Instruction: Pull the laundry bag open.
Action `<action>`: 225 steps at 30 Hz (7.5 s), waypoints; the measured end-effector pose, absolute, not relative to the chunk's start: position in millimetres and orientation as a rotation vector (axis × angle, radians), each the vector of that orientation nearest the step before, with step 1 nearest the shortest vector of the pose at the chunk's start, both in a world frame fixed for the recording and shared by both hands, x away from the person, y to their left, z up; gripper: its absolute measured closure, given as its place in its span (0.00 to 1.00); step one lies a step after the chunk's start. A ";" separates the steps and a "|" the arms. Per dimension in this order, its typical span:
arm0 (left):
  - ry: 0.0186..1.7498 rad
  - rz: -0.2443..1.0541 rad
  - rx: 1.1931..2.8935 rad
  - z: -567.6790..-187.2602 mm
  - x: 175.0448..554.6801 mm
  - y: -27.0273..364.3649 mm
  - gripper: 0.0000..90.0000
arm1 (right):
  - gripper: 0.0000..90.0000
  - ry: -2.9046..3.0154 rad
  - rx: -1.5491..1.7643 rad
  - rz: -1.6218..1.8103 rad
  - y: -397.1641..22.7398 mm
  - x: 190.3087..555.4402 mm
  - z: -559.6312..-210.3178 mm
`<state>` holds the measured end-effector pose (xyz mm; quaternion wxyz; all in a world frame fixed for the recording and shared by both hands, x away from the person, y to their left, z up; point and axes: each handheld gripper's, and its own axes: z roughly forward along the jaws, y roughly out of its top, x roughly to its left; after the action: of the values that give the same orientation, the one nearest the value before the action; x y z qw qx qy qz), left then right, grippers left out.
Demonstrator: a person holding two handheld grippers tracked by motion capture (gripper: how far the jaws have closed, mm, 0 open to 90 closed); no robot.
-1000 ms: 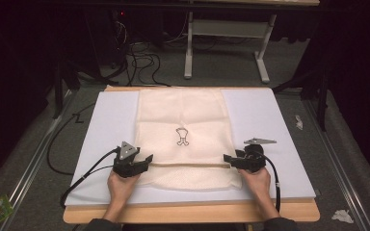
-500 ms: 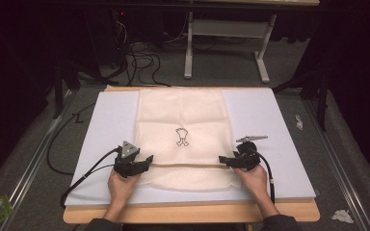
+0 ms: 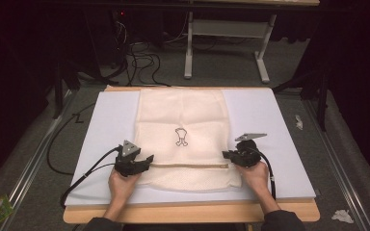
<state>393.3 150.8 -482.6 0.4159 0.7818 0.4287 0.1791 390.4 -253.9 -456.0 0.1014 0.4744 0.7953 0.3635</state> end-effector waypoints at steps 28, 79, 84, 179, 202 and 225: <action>0.842 0.282 2.045 -456.9 393.4 66.8 0.46 | 0.97 2.322 1.358 1.195 -257.2 392.5 -434.1; 0.691 0.020 2.005 -451.4 386.5 -19.4 0.72 | 0.97 2.325 1.306 1.239 -245.2 396.1 -417.2; 0.692 -0.006 1.997 -454.9 385.8 -26.7 0.73 | 0.97 2.323 1.312 1.242 -244.7 395.3 -416.6; 0.596 0.085 2.047 -441.0 375.6 -26.4 0.97 | 0.98 2.376 1.240 1.242 -252.4 392.1 -423.4; 0.618 0.079 2.034 -438.9 379.4 -11.7 0.97 | 0.98 2.395 1.241 1.234 -251.2 394.7 -425.2; 0.633 0.087 2.026 -436.0 380.9 -1.0 0.97 | 0.98 2.402 1.223 1.250 -251.2 394.3 -423.3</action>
<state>380.9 -1.0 -436.0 0.4869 0.8330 0.2604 0.0357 394.3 -251.2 -423.3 0.0852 0.4100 0.8056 0.4191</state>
